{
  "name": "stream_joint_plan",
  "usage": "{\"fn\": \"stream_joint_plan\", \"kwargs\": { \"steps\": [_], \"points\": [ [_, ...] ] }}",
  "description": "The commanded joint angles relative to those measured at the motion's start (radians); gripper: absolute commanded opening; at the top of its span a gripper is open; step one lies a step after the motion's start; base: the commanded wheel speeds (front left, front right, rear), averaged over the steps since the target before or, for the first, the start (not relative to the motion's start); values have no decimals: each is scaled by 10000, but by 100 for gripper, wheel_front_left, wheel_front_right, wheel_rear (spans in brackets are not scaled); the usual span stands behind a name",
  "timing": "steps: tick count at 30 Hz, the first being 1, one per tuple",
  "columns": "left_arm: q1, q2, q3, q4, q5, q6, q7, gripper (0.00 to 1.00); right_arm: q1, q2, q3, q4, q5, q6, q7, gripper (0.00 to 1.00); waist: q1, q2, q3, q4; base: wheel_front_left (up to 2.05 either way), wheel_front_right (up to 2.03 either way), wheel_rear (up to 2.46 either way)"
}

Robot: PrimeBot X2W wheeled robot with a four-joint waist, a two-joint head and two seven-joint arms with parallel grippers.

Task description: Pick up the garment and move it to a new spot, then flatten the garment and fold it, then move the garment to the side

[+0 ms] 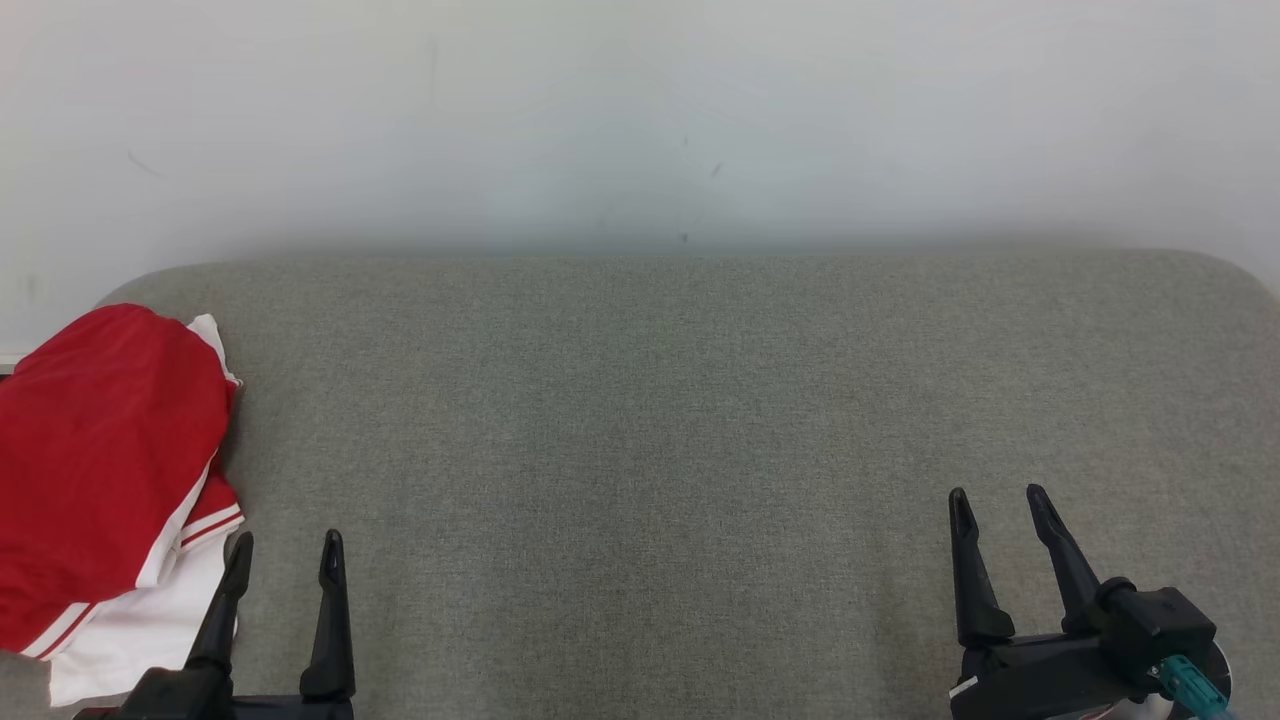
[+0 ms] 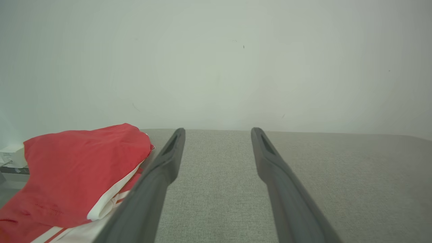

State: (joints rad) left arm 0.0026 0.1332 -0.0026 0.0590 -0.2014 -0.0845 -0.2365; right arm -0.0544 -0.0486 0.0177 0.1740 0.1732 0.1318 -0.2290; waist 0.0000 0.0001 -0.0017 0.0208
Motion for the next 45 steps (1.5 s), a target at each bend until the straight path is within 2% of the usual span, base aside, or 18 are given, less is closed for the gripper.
{"fn": "stream_joint_plan", "kwargs": {
  "steps": [1, 14, 22, 45],
  "points": [
    [123, 17, -5, -28, 230, -29, -88, 100, 68, -26, -1, -74, -194, -19, -22, 100, 0, -1, -5, 3, 0, 0, 0],
    [177, 81, 31, 13, 690, -185, -304, 100, 181, -28, -65, -362, -559, -21, 254, 100, 0, -1, -27, 19, 0, 0, 0],
    [140, -6, 36, 143, 248, -227, -296, 100, 272, -27, -205, -479, -156, -21, 426, 100, 0, -1, -38, -10, 0, 0, 0],
    [232, 180, -60, -150, -113, -103, 136, 100, 361, -27, -321, -577, -67, -21, 738, 100, 0, -1, -149, 36, 0, 0, 0]
  ]
}}
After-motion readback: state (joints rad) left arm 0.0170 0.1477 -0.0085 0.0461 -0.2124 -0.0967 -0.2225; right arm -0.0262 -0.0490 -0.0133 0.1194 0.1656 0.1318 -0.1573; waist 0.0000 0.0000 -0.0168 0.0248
